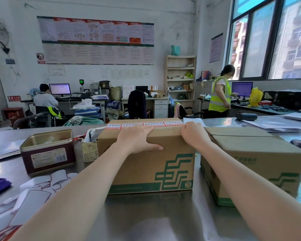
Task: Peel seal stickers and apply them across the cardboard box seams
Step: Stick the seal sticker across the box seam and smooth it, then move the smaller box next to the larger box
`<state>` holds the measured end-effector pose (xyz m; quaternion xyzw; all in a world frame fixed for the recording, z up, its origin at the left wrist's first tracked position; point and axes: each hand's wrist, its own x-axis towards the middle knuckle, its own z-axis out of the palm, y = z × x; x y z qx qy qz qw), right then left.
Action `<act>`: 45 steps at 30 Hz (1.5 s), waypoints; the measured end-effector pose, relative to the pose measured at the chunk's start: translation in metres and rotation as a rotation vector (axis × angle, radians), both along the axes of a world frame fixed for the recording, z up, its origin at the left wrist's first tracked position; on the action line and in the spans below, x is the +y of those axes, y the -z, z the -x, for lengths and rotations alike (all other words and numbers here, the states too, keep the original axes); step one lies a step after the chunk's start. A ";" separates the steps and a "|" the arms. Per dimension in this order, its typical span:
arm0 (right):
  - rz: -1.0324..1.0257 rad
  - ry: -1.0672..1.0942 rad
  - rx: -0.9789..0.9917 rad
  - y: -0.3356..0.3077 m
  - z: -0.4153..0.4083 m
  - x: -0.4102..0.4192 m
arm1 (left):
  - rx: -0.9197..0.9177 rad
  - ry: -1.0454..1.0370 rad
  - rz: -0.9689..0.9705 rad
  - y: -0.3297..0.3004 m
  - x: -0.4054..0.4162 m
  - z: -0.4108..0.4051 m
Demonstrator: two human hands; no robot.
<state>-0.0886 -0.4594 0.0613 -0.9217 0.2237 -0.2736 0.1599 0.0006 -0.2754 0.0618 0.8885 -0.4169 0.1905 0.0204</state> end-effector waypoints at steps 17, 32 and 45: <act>-0.110 0.456 0.024 0.008 0.193 -0.108 | 0.812 0.333 0.456 0.011 -0.127 0.159; -0.906 0.254 -0.412 0.020 0.248 -0.107 | 1.286 0.141 0.894 0.004 -0.124 0.189; -1.018 0.136 -0.251 0.021 0.275 -0.044 | 1.392 -0.136 0.849 0.005 -0.035 0.210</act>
